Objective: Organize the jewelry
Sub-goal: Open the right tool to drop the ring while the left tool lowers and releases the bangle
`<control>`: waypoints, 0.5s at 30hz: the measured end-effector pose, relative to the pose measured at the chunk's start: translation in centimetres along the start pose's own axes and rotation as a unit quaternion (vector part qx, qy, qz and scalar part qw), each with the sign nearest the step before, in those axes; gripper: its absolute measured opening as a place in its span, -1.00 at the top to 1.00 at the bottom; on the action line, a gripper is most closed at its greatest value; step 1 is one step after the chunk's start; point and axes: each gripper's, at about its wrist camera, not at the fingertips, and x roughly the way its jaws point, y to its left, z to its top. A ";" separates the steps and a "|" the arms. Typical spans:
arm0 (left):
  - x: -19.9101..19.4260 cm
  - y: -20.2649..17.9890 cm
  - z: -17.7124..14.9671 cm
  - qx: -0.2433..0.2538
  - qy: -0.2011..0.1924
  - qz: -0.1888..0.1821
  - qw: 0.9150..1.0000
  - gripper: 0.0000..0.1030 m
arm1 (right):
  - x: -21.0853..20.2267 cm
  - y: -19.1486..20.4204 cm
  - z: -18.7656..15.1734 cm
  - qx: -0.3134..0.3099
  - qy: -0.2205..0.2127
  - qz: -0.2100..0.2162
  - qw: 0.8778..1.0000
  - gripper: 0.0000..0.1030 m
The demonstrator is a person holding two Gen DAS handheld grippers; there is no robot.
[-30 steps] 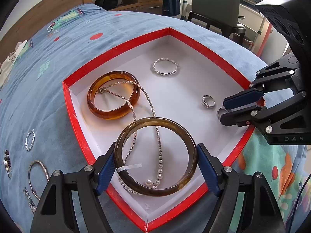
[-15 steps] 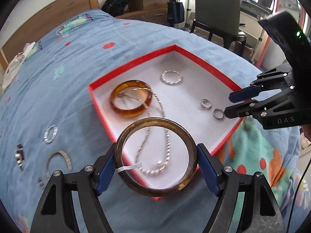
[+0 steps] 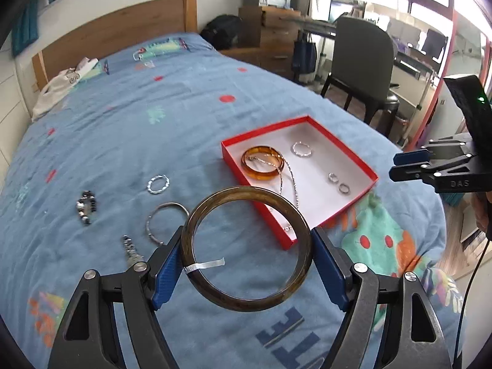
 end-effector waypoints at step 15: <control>10.0 -5.8 3.5 0.027 0.044 -0.041 0.998 -0.49 | -0.3 -6.3 -2.8 0.082 -0.057 -0.001 0.995 0.38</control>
